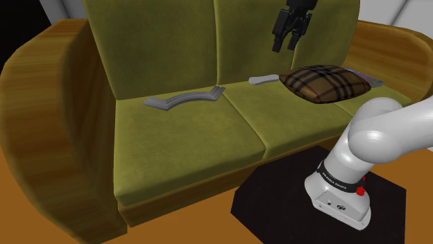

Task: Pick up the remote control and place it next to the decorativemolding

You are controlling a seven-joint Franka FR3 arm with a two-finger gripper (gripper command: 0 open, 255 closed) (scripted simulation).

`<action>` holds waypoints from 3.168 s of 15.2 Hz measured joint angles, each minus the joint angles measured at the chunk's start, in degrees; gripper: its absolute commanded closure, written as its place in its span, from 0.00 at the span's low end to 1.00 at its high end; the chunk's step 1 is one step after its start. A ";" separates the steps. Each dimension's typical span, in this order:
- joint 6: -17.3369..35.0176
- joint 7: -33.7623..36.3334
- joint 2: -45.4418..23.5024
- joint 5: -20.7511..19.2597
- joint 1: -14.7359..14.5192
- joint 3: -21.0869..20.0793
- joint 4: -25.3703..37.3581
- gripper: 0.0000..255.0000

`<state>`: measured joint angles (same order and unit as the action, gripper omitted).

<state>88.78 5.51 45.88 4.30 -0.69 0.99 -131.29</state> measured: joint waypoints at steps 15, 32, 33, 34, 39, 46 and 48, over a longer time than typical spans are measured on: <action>11.68 -31.90 -4.97 -15.04 -1.22 16.51 -8.06 0.00; 34.67 -75.49 -36.07 -17.43 -8.38 39.33 3.31 0.00; 36.35 -78.48 -39.24 -15.64 -8.98 40.35 4.66 0.00; 37.49 -81.74 -42.22 -13.75 -9.25 41.19 6.28 0.00; 41.74 -97.55 -55.93 -3.64 -7.32 41.45 14.39 0.00; 40.83 -107.72 -62.87 3.30 -2.67 38.54 21.07 0.00; 40.07 -108.50 -62.80 4.61 -1.74 37.85 21.36 0.00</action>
<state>128.84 -102.99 -16.92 8.91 -2.42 38.83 -109.94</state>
